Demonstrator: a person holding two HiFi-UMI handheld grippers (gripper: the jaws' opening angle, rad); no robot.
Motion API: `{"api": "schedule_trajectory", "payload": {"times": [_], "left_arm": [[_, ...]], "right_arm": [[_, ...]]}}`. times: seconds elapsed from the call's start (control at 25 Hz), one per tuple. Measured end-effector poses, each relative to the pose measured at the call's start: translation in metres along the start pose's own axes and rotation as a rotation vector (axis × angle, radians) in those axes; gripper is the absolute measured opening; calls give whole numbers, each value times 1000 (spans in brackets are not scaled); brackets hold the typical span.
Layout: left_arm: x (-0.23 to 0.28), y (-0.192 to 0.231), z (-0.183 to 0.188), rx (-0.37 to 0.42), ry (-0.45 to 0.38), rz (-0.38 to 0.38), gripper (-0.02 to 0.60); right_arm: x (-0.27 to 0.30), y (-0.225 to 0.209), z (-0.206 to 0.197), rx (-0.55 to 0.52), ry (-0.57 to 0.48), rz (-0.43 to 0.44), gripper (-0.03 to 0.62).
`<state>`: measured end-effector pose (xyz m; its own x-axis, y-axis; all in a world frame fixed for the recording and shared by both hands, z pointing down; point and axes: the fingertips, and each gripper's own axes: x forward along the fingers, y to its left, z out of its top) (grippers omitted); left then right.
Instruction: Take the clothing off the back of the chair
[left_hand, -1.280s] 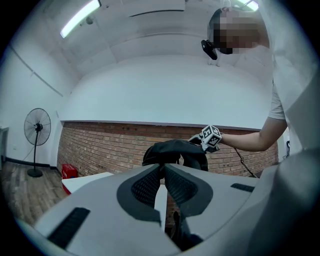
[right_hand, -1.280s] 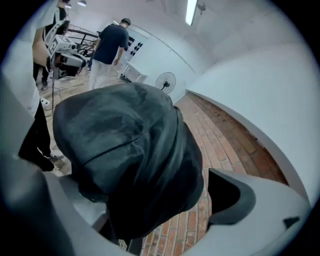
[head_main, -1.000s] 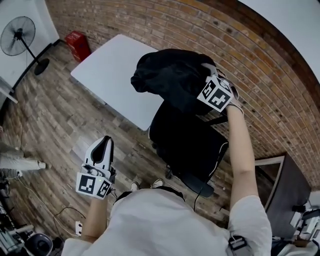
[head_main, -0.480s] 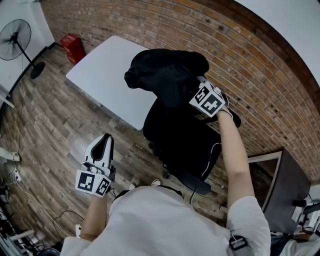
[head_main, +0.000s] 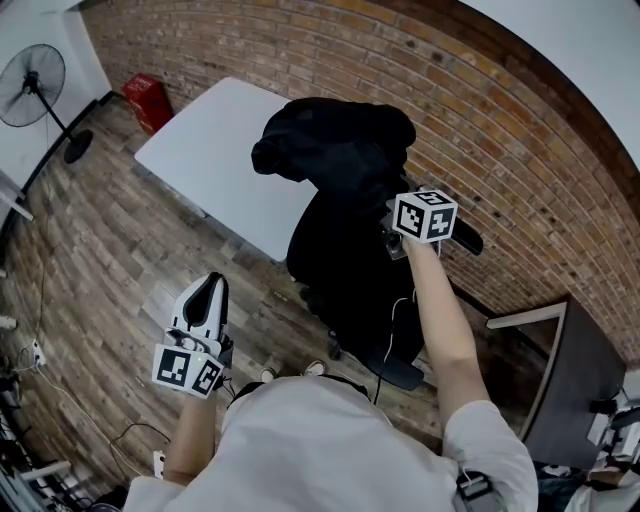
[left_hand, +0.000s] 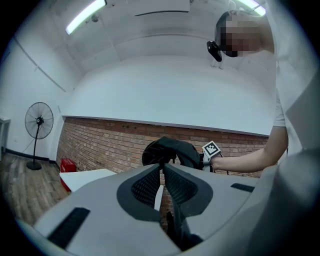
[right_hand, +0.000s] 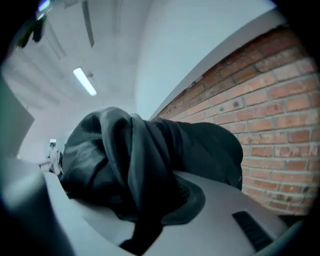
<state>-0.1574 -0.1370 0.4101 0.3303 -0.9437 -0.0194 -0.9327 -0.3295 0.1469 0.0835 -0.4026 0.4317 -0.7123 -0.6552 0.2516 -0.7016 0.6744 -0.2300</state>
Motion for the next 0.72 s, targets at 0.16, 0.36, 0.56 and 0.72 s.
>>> {"api": "schedule_trajectory", "payload": {"times": [0.16,0.36,0.56,0.72], "left_arm": [[-9,3,-2,-10,3,21,48],[-14,5,-2,-14,4,33,48],[-16,5,1,-9,-3,35,48],[-17,9,6,-5,-11,38,48]], "right_arm": [[-10,4,22,213,-202,42,46],[-20,13,58,304,-350,101,45],[-33,32,97,298,-441,151,45],[-47,57,140,234,-522,222,44]]}}
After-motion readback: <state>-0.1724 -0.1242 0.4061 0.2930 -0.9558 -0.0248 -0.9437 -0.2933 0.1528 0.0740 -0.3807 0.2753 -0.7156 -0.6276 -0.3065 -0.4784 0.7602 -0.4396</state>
